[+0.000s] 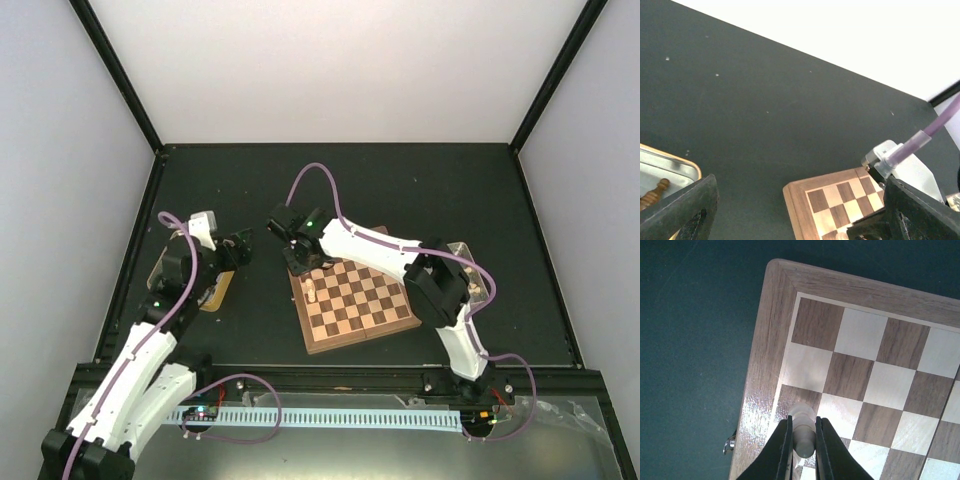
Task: Set up the chess pieces on the board
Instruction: Place the chess piece on the chessboard.
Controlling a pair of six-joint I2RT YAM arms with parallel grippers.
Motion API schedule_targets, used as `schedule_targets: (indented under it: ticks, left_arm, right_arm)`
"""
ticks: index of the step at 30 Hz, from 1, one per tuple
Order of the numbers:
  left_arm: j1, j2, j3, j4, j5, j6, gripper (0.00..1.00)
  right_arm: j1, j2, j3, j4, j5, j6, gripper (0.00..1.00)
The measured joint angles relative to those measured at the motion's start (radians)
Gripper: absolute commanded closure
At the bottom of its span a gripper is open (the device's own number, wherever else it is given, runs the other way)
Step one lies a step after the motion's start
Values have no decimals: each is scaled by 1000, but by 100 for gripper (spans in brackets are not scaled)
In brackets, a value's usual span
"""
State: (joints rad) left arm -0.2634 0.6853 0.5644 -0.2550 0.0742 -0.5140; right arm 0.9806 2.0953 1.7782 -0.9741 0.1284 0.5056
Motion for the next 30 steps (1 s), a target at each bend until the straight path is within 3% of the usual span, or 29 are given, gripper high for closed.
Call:
schedule_targets:
  ticks: [7, 14, 30]
  left_arm:
    - [0, -51, -27, -11, -100, -20, 7]
    - [0, -53, -31, -16, -127, -25, 6]
    - [0, -53, -31, -29, -132, -25, 6]
  right_arm:
    - [9, 34, 11, -21, 0, -11, 89]
    - [13, 55, 54, -46, 0, -11, 73]
    - [13, 55, 66, -48, 18, 3, 72]
